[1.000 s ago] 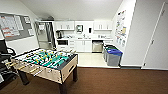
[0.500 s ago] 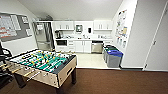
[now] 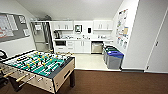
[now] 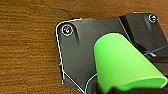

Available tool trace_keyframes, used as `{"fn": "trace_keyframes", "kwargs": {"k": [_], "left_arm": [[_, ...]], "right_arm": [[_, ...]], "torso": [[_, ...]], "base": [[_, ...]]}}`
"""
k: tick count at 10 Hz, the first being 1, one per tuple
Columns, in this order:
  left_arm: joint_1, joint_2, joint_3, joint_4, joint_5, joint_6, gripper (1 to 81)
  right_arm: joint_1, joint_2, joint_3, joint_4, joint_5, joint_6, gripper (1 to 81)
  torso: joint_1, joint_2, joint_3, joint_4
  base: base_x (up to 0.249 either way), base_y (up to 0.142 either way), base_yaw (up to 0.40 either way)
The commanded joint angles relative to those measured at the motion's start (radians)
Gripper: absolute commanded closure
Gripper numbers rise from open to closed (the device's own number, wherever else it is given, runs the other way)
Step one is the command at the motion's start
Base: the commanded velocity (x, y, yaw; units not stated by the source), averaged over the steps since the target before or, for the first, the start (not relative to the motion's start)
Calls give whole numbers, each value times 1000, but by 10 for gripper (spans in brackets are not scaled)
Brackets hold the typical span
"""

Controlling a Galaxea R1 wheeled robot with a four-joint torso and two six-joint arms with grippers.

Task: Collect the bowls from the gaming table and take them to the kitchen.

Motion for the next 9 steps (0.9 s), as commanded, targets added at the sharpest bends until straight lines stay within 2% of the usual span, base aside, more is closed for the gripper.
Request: {"fn": "trace_keyframes", "kwargs": {"k": [1, 9], "left_arm": [[-50, -13, -4, 13, 45, 4, 811], [-49, -14, -4, 11, 45, 4, 811]], "right_arm": [[41, -8, -2, -7, -51, -2, 811], [41, -9, -2, -7, -51, -4, 811]], "torso": [[0, 0, 0, 0], [0, 0, 0, 0]], "base": [[186, -82, 0], [175, -82, 0]]}}
